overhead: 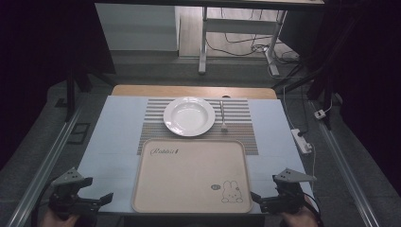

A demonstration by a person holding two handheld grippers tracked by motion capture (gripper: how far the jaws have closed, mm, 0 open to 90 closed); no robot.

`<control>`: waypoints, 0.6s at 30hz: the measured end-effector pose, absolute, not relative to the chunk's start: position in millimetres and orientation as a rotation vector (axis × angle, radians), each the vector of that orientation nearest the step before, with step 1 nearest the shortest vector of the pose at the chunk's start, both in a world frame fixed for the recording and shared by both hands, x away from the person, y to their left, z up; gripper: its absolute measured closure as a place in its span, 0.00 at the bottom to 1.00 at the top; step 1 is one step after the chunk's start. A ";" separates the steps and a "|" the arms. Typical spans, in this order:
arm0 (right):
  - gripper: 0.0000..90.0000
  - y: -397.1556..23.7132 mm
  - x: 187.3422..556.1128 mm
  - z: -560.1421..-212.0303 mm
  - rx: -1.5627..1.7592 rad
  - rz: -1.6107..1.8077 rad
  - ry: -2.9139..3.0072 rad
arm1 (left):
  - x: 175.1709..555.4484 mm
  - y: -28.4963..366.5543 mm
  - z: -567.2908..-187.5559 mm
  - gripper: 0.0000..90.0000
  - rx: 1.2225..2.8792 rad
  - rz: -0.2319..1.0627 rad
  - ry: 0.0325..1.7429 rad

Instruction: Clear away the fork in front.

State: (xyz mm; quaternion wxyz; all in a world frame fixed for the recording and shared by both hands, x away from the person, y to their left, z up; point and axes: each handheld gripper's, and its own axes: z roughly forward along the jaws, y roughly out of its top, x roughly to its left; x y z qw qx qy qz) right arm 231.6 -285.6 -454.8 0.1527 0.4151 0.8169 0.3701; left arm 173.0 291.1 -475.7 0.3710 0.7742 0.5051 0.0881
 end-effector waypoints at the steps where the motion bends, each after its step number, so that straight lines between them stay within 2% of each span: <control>1: 0.00 -285.0 232.6 -454.6 1.181 1.065 2.342 | 172.9 291.2 -475.7 0.00 1.985 0.225 1.296; 18: 0.00 -278.7 249.1 -456.4 1.152 1.072 2.383 | 173.1 291.7 -476.2 0.00 1.987 0.210 1.297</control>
